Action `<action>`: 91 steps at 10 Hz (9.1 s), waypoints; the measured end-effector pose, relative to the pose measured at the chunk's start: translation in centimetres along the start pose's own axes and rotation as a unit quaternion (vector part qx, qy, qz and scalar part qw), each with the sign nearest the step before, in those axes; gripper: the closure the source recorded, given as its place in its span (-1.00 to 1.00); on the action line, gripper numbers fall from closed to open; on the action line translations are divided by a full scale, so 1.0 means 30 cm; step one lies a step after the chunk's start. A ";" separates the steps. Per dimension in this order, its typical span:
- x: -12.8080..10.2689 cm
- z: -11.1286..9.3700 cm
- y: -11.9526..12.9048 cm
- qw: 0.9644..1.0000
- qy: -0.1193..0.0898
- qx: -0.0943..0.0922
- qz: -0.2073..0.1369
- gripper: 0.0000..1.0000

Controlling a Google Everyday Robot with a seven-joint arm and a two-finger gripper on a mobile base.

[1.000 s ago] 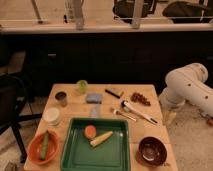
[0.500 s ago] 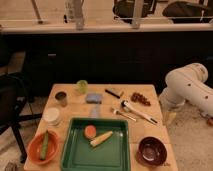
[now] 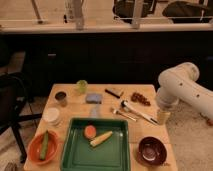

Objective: Place fork in purple bowl

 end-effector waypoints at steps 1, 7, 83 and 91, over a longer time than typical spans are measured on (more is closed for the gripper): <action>-0.080 0.022 0.003 1.000 0.001 -0.007 0.009 -0.60; -0.291 0.149 -0.027 0.995 -0.023 -0.032 0.091 -0.60; -0.611 0.508 -0.160 0.935 -0.078 -0.059 0.340 1.00; -0.660 0.259 -0.194 0.985 -0.096 -0.004 0.141 1.00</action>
